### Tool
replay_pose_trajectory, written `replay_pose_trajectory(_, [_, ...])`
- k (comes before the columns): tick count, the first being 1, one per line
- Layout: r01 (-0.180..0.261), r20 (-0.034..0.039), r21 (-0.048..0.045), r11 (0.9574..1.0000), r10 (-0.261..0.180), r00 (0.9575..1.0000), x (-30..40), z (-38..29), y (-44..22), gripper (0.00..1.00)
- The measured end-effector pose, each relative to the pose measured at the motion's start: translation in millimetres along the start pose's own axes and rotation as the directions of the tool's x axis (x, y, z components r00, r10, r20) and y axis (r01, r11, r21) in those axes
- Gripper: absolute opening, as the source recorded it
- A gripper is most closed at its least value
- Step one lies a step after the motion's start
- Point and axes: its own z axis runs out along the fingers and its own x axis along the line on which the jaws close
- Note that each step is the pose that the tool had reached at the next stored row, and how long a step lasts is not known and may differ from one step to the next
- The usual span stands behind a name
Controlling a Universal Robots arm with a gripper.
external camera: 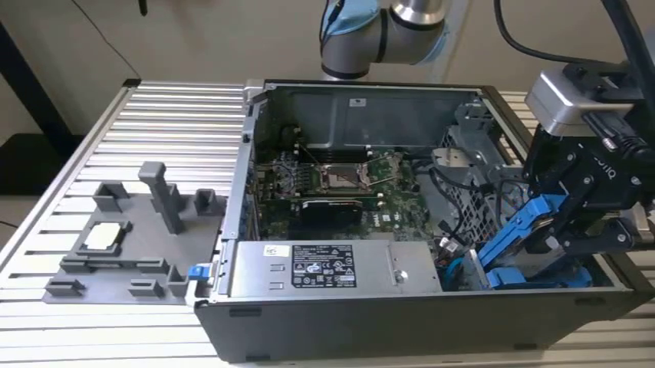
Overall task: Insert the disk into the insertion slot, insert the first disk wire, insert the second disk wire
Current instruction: 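Insert the disk into the insertion slot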
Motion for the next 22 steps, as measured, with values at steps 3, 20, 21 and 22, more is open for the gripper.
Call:
replay_pose_trajectory(3, [0.0,0.0,0.0,1.0,0.0,1.0,0.0,0.0,0.0,0.41])
replay_pose_trajectory(20, [0.003,0.0039,0.0595,0.9982,-0.004,1.0,0.3,4.0,13.8,0.32])
replay_pose_trajectory(21, [0.003,0.0037,0.06,0.9982,-0.004,1.0,0.3,4.9,14.0,0.32])
replay_pose_trajectory(22, [0.003,0.0037,0.0601,0.9982,-0.004,1.0,0.3,6.4,14.0,0.32])
